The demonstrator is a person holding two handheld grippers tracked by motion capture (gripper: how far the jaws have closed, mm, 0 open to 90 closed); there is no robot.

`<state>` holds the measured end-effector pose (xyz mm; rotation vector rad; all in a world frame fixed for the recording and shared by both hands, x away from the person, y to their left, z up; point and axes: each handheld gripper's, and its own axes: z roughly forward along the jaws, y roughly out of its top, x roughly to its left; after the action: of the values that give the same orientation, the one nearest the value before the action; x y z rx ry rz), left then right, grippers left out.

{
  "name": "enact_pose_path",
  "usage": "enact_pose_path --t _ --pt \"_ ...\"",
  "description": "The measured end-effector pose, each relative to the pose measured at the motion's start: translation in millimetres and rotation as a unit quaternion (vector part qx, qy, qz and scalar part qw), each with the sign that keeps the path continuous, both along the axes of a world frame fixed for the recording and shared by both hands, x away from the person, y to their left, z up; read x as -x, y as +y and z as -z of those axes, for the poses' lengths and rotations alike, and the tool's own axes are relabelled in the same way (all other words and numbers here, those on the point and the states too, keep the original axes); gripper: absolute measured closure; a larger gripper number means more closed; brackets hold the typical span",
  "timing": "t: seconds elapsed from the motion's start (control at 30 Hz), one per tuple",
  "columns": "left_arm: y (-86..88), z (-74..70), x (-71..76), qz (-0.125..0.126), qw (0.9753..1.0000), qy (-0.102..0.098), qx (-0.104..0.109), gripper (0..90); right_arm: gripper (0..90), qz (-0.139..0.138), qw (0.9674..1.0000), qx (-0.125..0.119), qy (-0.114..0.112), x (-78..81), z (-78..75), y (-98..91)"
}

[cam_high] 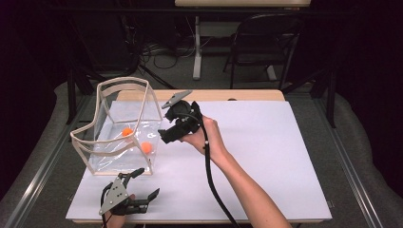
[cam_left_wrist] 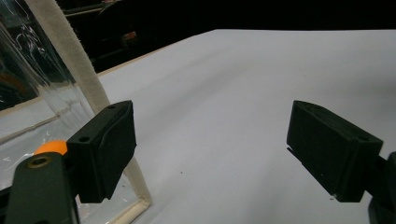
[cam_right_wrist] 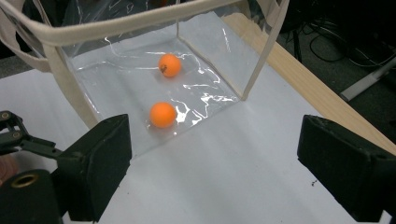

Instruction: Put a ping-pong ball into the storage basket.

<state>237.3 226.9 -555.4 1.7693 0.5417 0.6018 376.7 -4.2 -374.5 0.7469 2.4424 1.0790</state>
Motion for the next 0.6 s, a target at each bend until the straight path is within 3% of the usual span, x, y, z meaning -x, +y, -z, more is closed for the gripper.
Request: enact_pose_path --t 0.6 --pt "-0.5 0.0 -0.5 0.002 1.0000 -0.001 -0.004 16.0 6.1 0.033 0.9994 -0.002 0.003 14.0 21.5 -44.3"
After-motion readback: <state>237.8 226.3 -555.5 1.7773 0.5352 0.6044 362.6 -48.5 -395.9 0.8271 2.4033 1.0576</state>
